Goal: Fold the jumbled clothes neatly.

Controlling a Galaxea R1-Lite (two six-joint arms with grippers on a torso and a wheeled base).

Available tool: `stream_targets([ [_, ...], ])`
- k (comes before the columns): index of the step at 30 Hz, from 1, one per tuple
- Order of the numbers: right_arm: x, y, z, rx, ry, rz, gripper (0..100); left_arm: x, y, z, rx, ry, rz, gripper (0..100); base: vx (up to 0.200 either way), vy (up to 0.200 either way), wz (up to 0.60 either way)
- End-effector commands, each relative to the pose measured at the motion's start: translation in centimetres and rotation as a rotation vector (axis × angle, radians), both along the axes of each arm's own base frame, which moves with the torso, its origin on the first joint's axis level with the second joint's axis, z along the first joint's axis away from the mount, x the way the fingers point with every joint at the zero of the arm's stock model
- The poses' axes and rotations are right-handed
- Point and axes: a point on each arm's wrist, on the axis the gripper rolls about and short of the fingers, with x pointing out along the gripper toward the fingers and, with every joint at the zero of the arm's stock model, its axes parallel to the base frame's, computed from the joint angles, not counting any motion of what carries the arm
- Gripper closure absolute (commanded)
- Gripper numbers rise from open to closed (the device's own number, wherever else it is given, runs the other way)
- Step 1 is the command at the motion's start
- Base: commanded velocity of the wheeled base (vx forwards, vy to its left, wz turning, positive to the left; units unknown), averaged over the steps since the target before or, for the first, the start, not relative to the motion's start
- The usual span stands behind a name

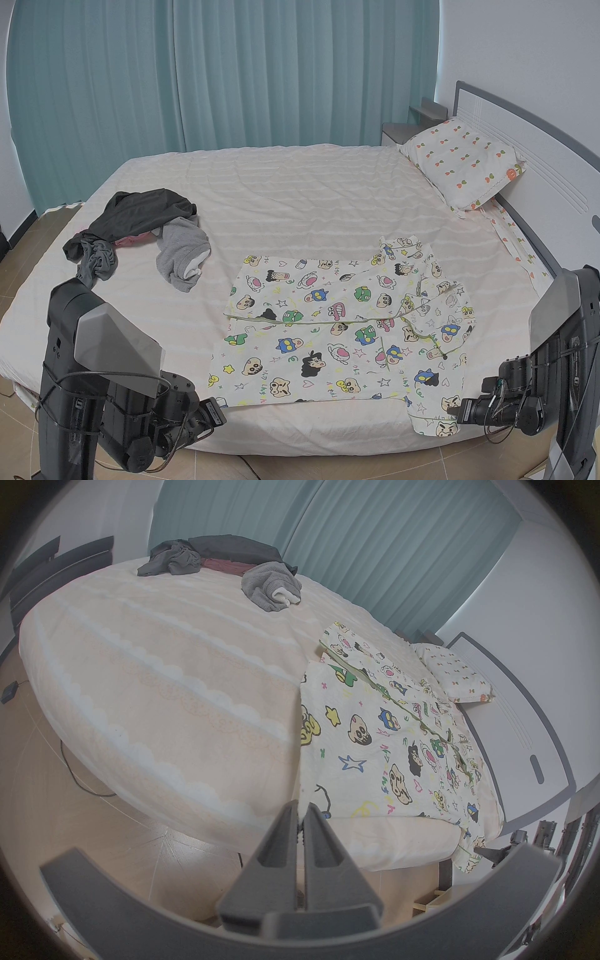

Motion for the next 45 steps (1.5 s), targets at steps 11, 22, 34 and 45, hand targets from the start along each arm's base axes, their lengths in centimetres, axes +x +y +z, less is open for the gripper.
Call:
stream_targets([
  [11, 0.6, 0.3, 0.0, -0.002, -0.035, 0.016, 100, -0.1, 0.0, 0.2, -0.004, -0.011, -0.003, 100, 0.000, 0.000, 0.00],
  [22, 0.3, 0.1, 0.0, -0.006, -0.027, 0.025, 100, -0.4, 0.2, 0.3, 0.000, 0.000, -0.009, 100, 0.000, 0.000, 0.00],
  [34, -1.2, -0.5, 0.3, -0.063, -0.003, 0.088, 100, -1.3, 0.6, 0.4, 0.038, 0.025, -0.029, 100, 0.000, 0.000, 0.00],
  [45, -0.3, -0.6, 0.2, -0.078, -0.047, 0.100, 100, -0.5, 0.4, 1.3, 0.020, -0.033, -0.017, 100, 0.000, 0.000, 0.00],
])
